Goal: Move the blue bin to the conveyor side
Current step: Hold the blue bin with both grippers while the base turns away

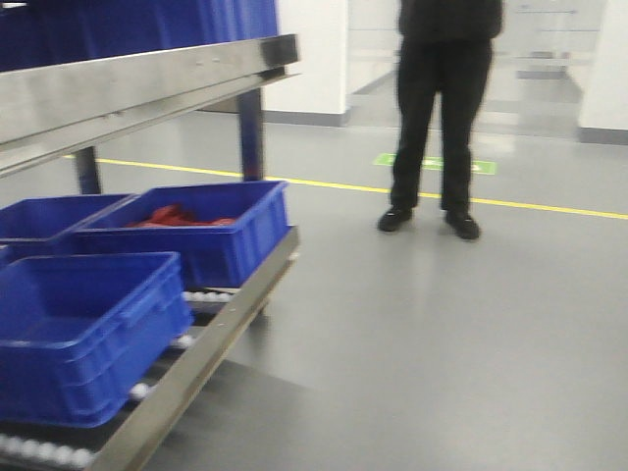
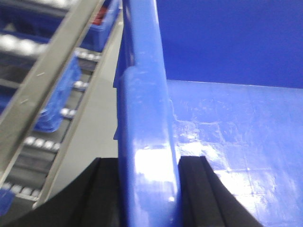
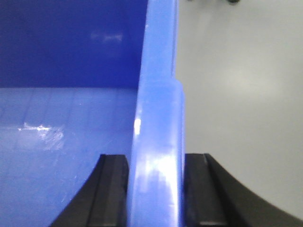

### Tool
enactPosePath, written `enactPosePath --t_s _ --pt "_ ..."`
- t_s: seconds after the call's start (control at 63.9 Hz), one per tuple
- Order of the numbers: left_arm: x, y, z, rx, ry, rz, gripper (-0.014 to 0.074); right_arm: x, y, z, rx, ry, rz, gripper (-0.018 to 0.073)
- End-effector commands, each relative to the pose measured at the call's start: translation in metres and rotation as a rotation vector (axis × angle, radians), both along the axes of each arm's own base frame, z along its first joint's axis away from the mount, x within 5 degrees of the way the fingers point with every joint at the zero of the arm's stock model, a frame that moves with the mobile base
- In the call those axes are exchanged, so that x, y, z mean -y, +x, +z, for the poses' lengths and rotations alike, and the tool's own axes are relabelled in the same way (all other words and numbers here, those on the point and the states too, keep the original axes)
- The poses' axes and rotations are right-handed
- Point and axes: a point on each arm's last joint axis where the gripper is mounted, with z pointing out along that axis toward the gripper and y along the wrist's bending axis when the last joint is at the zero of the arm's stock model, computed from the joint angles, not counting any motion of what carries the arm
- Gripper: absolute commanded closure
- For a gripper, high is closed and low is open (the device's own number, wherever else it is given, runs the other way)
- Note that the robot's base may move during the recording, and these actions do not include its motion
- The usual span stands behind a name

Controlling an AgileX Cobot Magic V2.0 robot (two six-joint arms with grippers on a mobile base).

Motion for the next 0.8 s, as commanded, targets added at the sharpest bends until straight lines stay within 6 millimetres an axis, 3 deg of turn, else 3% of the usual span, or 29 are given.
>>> enactPosePath --t_s 0.0,0.782 --pt "-0.0040 -0.0052 0.0135 0.124 0.026 0.024 0.0615 0.0079 -0.0034 0.0133 0.135 -0.038 -0.040 0.0640" --pt "-0.0050 -0.0052 0.0135 0.125 0.035 0.031 0.0615 0.0079 -0.0034 0.0133 0.135 -0.038 -0.040 0.0640"
